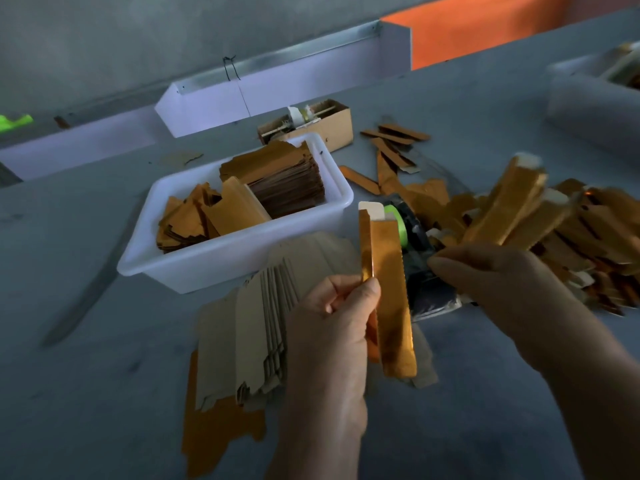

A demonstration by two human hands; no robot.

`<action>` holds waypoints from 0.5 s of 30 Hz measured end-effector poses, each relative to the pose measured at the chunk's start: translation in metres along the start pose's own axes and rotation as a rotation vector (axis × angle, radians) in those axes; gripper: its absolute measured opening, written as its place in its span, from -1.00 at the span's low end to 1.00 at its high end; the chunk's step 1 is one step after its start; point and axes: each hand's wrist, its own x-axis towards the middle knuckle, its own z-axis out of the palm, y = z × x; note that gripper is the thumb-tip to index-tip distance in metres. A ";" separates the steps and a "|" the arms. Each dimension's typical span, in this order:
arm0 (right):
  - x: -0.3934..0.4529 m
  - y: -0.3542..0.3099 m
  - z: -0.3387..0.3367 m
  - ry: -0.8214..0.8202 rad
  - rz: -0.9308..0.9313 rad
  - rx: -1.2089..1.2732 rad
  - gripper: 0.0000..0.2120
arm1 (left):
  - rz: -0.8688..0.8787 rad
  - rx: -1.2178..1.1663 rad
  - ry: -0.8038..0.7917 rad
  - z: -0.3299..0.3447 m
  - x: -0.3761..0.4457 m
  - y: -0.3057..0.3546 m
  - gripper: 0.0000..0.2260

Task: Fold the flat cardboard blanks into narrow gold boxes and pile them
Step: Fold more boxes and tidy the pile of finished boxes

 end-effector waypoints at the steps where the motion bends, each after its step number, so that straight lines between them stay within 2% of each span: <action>1: 0.001 0.000 0.001 -0.013 -0.001 0.001 -0.94 | -0.001 0.007 -0.005 0.001 0.001 0.000 -0.86; 12: 0.010 -0.006 0.011 -0.026 0.023 -0.104 -0.90 | -0.063 0.021 -0.083 0.011 0.010 -0.001 -0.90; 15: 0.008 -0.008 0.014 0.065 -0.045 -0.060 -0.91 | -0.100 -0.013 -0.080 0.011 0.012 -0.003 -0.90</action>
